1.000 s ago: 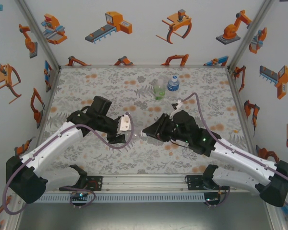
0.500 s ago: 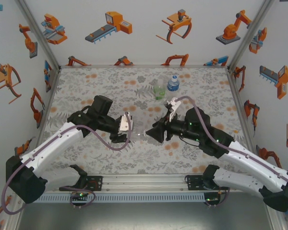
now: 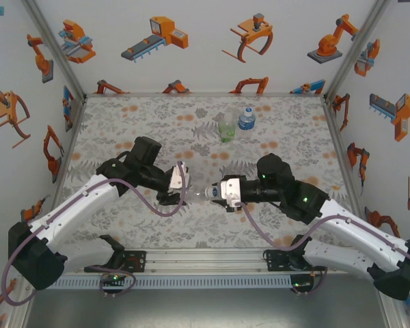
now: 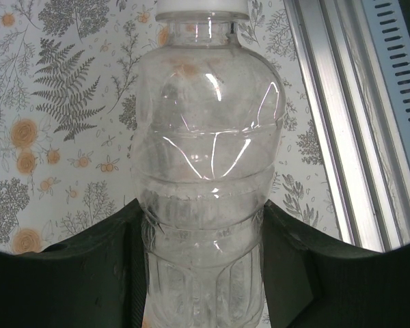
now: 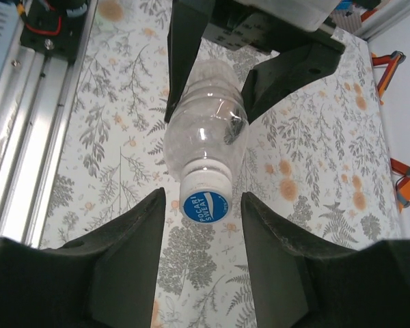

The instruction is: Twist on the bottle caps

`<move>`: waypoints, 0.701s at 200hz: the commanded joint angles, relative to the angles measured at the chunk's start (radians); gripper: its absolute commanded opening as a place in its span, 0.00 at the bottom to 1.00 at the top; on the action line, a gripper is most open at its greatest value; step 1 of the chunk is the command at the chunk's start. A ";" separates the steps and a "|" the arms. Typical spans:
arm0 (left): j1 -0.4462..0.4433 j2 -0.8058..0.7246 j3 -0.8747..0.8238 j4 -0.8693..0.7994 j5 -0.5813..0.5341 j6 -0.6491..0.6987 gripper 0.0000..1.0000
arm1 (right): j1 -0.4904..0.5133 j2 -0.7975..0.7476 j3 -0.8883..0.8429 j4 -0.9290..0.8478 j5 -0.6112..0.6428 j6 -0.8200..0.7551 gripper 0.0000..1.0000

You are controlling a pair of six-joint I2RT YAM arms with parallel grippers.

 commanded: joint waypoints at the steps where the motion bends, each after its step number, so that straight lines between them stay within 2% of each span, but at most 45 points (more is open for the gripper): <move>1: -0.008 -0.018 0.026 -0.032 0.048 0.029 0.00 | 0.003 0.002 -0.011 0.046 -0.007 -0.051 0.41; 36: -0.011 -0.018 0.029 -0.034 0.047 0.031 0.00 | 0.002 -0.010 -0.028 0.056 -0.012 -0.021 0.23; 56: -0.011 -0.021 0.026 -0.034 0.036 0.030 0.00 | 0.003 -0.012 -0.044 0.098 0.005 0.141 0.14; 65: -0.012 -0.020 0.029 -0.034 0.021 0.024 0.00 | 0.003 -0.006 -0.051 0.132 0.027 0.292 0.10; 77: -0.012 -0.019 0.026 -0.028 -0.009 0.010 0.00 | 0.002 0.010 -0.045 0.155 0.068 0.531 0.00; 101: -0.012 -0.013 0.028 -0.016 -0.058 -0.003 0.00 | 0.002 0.058 -0.020 0.155 0.199 1.094 0.00; 123: -0.011 -0.018 0.022 0.000 -0.079 -0.015 0.00 | 0.001 0.088 0.006 0.051 0.340 1.582 0.00; 140: -0.012 -0.021 0.017 0.010 -0.103 -0.025 0.00 | -0.003 0.098 -0.025 0.040 0.370 1.889 0.00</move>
